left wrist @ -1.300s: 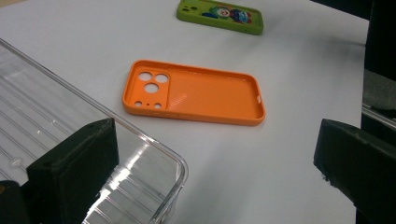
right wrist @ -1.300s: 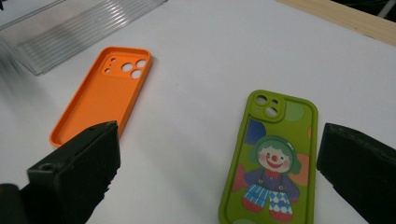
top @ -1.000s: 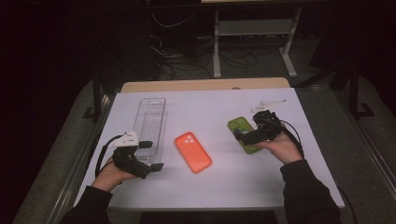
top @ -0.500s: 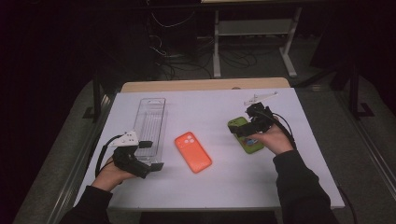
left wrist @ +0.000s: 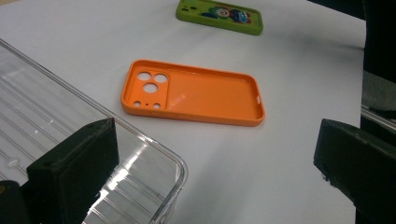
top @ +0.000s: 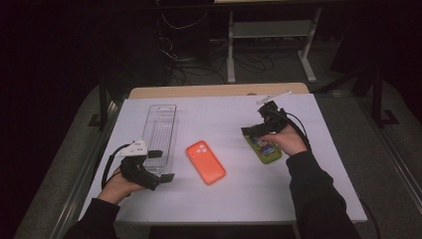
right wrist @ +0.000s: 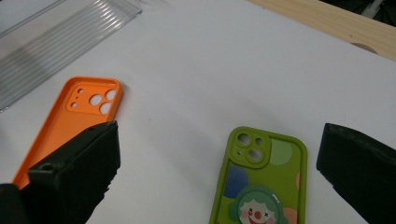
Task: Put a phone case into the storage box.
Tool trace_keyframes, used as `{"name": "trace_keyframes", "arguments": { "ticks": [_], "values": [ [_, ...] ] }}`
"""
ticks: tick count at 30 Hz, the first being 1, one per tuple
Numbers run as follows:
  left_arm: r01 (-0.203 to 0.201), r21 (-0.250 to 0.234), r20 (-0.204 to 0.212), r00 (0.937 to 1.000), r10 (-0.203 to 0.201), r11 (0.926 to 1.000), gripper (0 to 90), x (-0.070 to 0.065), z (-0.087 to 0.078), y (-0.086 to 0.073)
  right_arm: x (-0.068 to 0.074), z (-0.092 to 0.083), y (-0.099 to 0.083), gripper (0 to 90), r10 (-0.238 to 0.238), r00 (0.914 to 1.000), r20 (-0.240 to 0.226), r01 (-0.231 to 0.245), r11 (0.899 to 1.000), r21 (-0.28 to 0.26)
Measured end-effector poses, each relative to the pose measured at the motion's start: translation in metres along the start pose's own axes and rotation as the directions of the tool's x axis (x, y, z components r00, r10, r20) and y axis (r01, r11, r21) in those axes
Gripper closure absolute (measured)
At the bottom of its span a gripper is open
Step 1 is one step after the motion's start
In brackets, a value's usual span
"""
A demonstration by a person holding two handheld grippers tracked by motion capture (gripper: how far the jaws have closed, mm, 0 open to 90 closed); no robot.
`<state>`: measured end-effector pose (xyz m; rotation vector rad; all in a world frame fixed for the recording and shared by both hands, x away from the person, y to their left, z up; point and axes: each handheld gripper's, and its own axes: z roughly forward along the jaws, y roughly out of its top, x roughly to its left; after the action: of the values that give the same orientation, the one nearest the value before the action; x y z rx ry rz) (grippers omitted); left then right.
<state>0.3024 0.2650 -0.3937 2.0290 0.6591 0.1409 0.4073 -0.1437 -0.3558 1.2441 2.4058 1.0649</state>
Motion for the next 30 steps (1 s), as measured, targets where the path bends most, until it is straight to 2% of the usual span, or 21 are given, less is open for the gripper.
{"name": "trace_keyframes", "arguments": {
  "ticks": [3, 13, 15, 17, 21, 25, 30],
  "values": [
    [-0.007, 0.007, 0.001, 1.0000, 0.007, 1.0000, 0.0, 0.000, 0.000, 0.000, -0.001, 0.002, 0.002, 0.0, -0.003, 1.0000, 0.007, 0.003, 1.000, 0.006],
    [0.002, 0.001, 0.005, 1.0000, -0.002, 1.0000, 0.0, -0.001, 0.002, 0.000, -0.008, 0.009, 0.014, 0.0, 0.030, 0.9980, 0.056, -0.031, 0.999, 0.016],
    [0.001, 0.002, 0.004, 1.0000, -0.001, 1.0000, 0.0, -0.001, 0.002, 0.000, -0.010, 0.011, 0.017, 0.0, 0.050, 0.9959, 0.076, -0.052, 0.998, 0.025],
    [-0.001, 0.002, 0.004, 1.0000, 0.001, 1.0000, 0.0, -0.001, 0.002, 0.000, -0.012, 0.012, 0.018, 0.0, 0.038, 0.9953, 0.089, -0.040, 0.999, 0.020],
    [0.001, 0.002, 0.005, 1.0000, -0.001, 1.0000, 0.0, -0.001, 0.001, 0.000, -0.015, 0.015, 0.021, 0.0, 0.043, 0.9931, 0.109, -0.047, 0.998, 0.030],
    [-0.009, 0.006, 0.004, 1.0000, 0.009, 0.9999, 0.0, 0.000, 0.001, 0.000, -0.019, 0.016, 0.022, 0.0, 0.064, 0.9888, 0.135, -0.069, 0.997, 0.032],
    [-0.006, 0.007, 0.004, 1.0000, 0.006, 1.0000, 0.0, 0.000, 0.001, 0.000, -0.024, 0.015, 0.021, 0.0, 0.087, 0.9761, 0.199, -0.097, 0.994, 0.040]
  ]
}}
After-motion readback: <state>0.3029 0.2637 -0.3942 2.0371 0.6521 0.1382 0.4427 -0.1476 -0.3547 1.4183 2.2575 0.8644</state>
